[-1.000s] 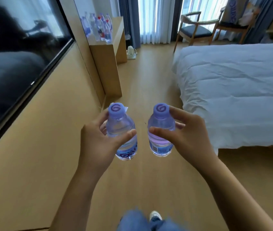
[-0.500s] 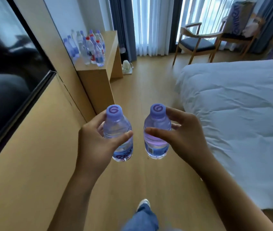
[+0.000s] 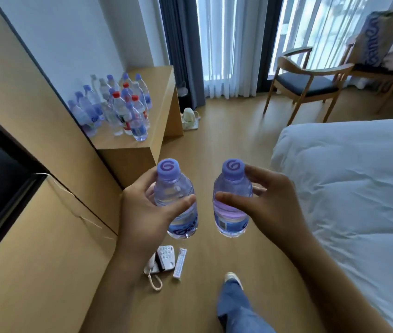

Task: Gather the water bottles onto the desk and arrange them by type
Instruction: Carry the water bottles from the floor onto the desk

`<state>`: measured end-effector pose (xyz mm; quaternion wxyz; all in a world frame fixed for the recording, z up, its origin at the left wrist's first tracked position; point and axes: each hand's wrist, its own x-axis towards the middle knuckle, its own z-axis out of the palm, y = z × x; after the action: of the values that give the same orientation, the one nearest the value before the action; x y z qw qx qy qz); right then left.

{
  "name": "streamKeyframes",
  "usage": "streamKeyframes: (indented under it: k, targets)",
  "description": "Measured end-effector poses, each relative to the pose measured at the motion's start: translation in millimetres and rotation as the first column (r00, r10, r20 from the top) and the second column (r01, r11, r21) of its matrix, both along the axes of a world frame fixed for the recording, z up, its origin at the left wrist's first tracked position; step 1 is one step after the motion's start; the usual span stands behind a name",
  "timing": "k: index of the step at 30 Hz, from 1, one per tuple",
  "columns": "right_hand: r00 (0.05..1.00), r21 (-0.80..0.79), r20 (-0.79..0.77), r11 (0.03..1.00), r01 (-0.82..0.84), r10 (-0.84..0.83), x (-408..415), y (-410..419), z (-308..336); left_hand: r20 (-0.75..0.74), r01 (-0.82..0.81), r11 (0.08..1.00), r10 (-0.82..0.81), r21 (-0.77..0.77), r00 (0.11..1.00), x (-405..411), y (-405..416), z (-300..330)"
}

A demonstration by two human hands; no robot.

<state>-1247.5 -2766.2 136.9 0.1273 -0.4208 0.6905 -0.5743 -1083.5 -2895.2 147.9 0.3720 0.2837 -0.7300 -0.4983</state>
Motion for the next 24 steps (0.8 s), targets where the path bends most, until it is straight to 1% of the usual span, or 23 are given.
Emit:
streamKeyframes:
  k: [5,8,11,14,18,21,24]
  targets:
    - [0.998,0.02,-0.015,0.998,-0.066,0.067,-99.7,-101.9,7.2,0.012,-0.087,0.996,0.087,0.0,0.996,-92.7,-87.4,2.3]
    - [0.993,0.025,-0.041,0.993,-0.112,0.113,-146.7,-159.2,12.0,0.012,-0.133,0.991,0.133,0.005,0.991,-132.8,-136.0,2.7]
    - [0.99,0.022,-0.023,0.99,-0.142,0.142,-186.8,-214.5,11.1,0.025,-0.186,0.983,0.186,-0.002,0.982,-166.3,-185.5,1.3]
    - [0.986,0.019,-0.02,0.986,-0.168,0.168,-223.5,-274.6,6.8,0.048,-0.205,0.978,0.207,-0.03,0.977,-200.5,-242.2,-4.6]
    - [0.983,0.008,-0.024,0.983,-0.184,0.184,-267.7,-364.6,1.0,0.041,-0.229,0.973,0.231,-0.037,0.972,-247.6,-328.3,-8.8]
    - [0.979,0.007,-0.036,0.979,-0.202,0.202,-300.0,-434.7,3.0,0.042,-0.237,0.971,0.238,-0.045,0.97,-281.1,-396.9,-7.0]
    - [0.976,-0.021,-0.011,0.976,-0.217,0.217,-327.6,-500.5,11.7,0.034,-0.227,0.972,0.23,-0.061,0.973,-310.9,-459.7,3.3]
